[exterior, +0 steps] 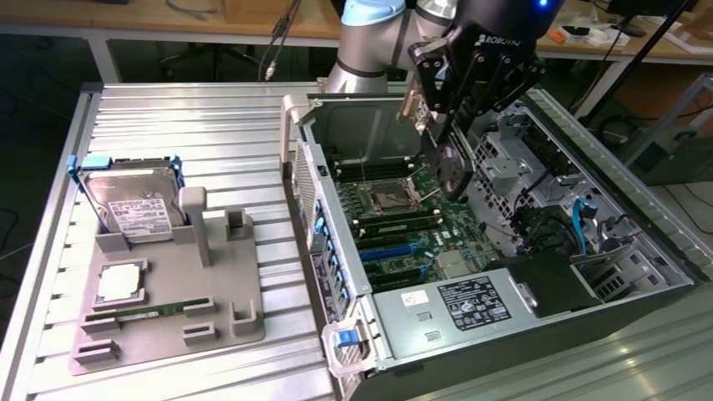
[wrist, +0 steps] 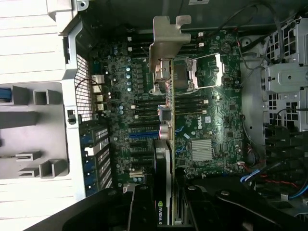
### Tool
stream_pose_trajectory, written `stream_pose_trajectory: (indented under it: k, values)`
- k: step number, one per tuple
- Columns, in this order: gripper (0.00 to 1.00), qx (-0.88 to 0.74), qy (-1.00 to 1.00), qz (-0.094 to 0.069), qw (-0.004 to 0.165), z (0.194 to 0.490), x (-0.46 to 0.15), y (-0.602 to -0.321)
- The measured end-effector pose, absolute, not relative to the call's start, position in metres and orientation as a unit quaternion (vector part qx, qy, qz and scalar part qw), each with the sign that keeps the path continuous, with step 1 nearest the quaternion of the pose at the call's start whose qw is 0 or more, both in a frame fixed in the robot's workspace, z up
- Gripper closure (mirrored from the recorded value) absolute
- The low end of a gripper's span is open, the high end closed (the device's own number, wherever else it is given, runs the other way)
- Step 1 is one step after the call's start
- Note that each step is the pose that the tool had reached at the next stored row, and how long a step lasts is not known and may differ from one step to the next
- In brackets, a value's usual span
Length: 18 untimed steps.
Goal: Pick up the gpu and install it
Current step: 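Pick up the gpu and move the gpu toward the slot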
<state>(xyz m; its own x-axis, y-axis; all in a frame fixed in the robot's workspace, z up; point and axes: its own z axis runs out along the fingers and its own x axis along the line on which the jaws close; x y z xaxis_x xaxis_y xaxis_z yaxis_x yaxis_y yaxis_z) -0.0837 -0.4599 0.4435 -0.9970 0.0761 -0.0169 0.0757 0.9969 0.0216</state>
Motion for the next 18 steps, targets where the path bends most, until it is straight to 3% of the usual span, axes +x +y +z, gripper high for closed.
stream_pose_trajectory:
  k: [18]
  values:
    - [0.73, 0.038, 0.999, 0.01, 0.009, 0.4435, -0.0765, -0.4599]
